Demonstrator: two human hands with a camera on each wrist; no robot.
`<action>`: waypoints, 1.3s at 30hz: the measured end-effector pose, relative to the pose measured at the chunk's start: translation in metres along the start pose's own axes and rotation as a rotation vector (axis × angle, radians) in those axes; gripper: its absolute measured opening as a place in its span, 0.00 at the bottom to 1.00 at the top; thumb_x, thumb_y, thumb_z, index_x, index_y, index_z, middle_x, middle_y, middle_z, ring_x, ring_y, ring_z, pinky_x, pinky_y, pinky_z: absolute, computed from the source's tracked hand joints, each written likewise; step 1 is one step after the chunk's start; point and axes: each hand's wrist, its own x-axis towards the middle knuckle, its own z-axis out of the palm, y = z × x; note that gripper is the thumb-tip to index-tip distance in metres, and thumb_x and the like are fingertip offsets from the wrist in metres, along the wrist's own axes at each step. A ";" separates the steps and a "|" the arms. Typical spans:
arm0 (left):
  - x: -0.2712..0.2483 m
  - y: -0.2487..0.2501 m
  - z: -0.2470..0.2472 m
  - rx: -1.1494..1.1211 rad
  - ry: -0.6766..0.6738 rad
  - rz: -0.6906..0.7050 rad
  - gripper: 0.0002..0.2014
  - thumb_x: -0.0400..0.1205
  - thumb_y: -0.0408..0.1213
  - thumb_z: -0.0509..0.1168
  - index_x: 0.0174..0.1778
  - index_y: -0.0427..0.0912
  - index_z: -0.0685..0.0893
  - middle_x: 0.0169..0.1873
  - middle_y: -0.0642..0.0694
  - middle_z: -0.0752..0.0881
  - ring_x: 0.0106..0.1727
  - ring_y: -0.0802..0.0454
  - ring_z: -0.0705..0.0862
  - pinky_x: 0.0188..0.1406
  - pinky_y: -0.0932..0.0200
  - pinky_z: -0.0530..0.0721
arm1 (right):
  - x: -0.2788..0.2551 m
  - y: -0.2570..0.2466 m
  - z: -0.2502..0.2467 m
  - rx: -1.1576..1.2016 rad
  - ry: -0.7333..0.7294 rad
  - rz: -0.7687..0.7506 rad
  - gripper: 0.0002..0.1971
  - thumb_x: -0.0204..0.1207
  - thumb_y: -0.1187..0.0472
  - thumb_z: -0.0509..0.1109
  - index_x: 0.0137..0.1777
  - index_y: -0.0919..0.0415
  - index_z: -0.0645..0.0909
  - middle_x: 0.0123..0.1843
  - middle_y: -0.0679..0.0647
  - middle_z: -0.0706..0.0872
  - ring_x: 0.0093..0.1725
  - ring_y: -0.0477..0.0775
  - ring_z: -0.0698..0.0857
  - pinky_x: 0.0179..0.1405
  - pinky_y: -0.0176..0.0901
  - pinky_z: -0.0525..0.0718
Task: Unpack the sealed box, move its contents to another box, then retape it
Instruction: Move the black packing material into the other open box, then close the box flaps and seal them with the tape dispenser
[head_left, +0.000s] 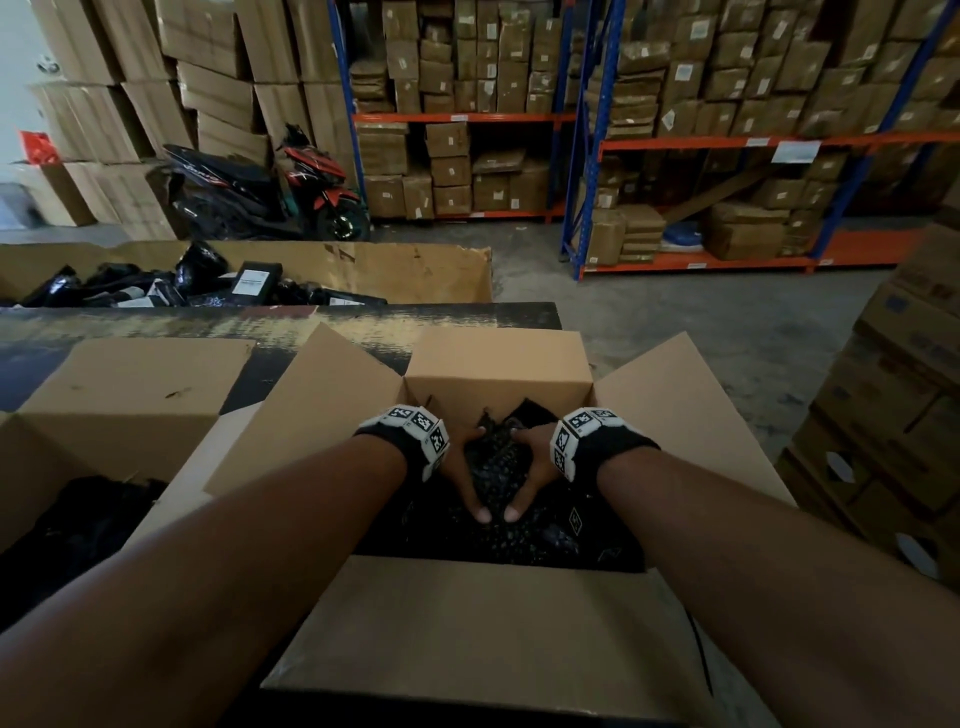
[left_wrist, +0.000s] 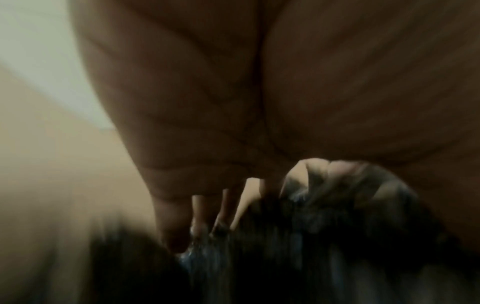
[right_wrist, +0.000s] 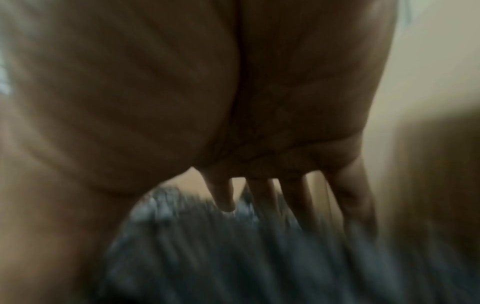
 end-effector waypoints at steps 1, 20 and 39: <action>-0.008 0.000 -0.007 -0.037 0.029 0.024 0.71 0.58 0.69 0.83 0.90 0.60 0.45 0.90 0.53 0.53 0.89 0.43 0.57 0.86 0.39 0.61 | -0.003 0.001 -0.006 0.019 0.025 -0.016 0.69 0.50 0.27 0.84 0.89 0.48 0.52 0.88 0.52 0.61 0.84 0.59 0.66 0.82 0.58 0.68; -0.159 -0.090 0.012 -0.009 0.729 -0.100 0.48 0.74 0.66 0.74 0.88 0.57 0.62 0.89 0.40 0.51 0.88 0.37 0.55 0.84 0.37 0.60 | -0.138 0.026 -0.004 0.024 0.594 0.045 0.45 0.74 0.32 0.70 0.86 0.51 0.63 0.85 0.55 0.69 0.82 0.60 0.69 0.80 0.56 0.69; -0.199 -0.070 0.045 -0.213 0.862 0.218 0.41 0.79 0.58 0.74 0.87 0.56 0.63 0.86 0.42 0.59 0.82 0.38 0.70 0.80 0.42 0.72 | -0.206 0.024 0.045 0.064 0.807 0.112 0.37 0.79 0.38 0.68 0.86 0.41 0.60 0.91 0.53 0.45 0.87 0.60 0.59 0.81 0.58 0.68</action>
